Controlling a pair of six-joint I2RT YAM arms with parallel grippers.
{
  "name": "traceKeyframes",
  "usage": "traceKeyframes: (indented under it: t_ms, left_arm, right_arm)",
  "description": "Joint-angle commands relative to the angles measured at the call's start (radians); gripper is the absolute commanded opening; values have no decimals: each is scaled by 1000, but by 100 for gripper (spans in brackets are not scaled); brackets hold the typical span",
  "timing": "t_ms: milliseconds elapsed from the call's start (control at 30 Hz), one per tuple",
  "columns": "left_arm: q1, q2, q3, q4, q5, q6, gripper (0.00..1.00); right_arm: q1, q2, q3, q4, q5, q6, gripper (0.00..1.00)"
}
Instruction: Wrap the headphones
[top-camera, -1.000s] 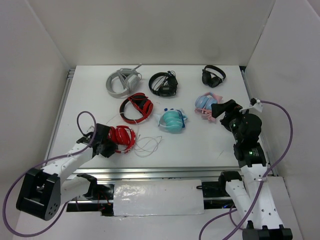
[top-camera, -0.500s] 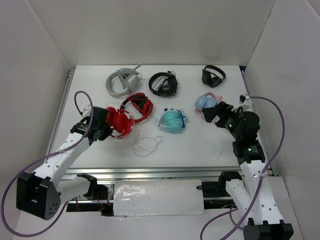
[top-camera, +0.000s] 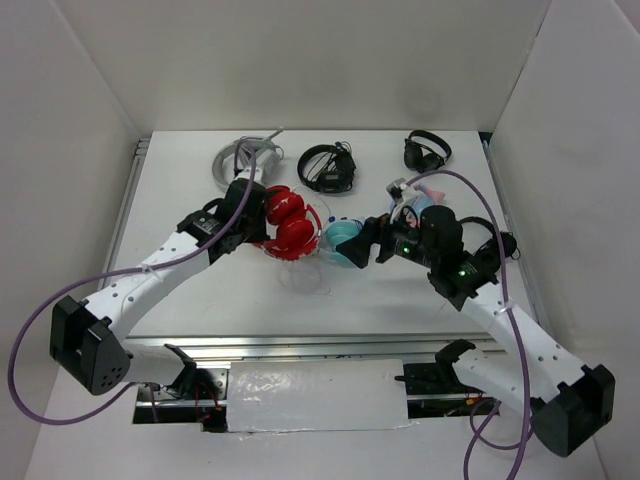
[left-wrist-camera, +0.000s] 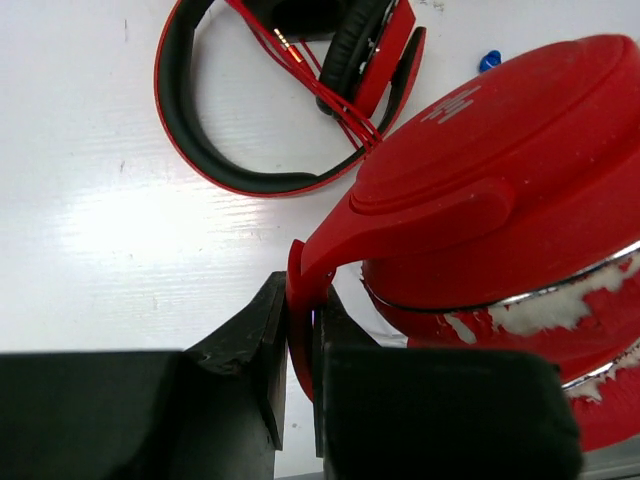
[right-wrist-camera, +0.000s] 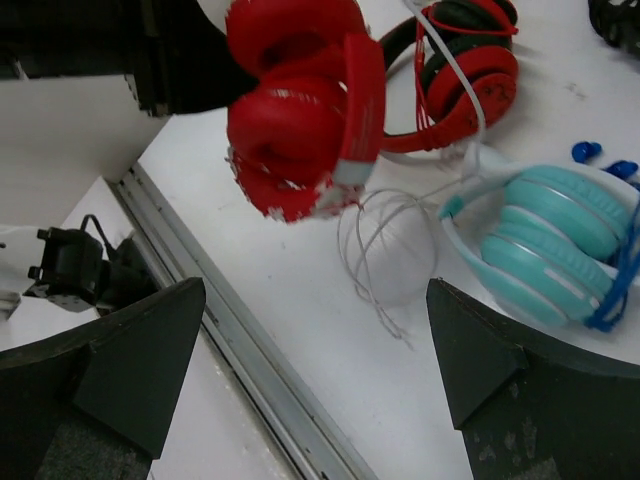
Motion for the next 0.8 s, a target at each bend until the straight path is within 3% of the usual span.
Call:
traceKeyframes:
  t_ms: [0, 300, 467, 500, 533, 600, 767]
  left_arm:
    - [-66, 4, 75, 9, -123, 84, 0]
    - [-177, -29, 55, 93, -45, 154, 0]
    - [-197, -29, 62, 101, -37, 176, 0]
    - [-198, -29, 62, 102, -31, 177, 0]
    - [-198, -28, 64, 101, -25, 174, 0]
    - [-200, -20, 75, 96, 7, 163, 0]
    - [-200, -38, 82, 118, 36, 159, 0]
  right_arm:
    - [37, 64, 66, 163, 8, 34, 100]
    - [71, 267, 58, 343, 20, 186, 95]
    - [74, 316, 10, 482, -11, 260, 84]
    - [74, 325, 4, 496, -17, 274, 78]
    - [73, 330, -2, 523, -15, 307, 61]
    - [74, 333, -23, 576, -29, 340, 44]
    - [77, 315, -34, 574, -52, 343, 27]
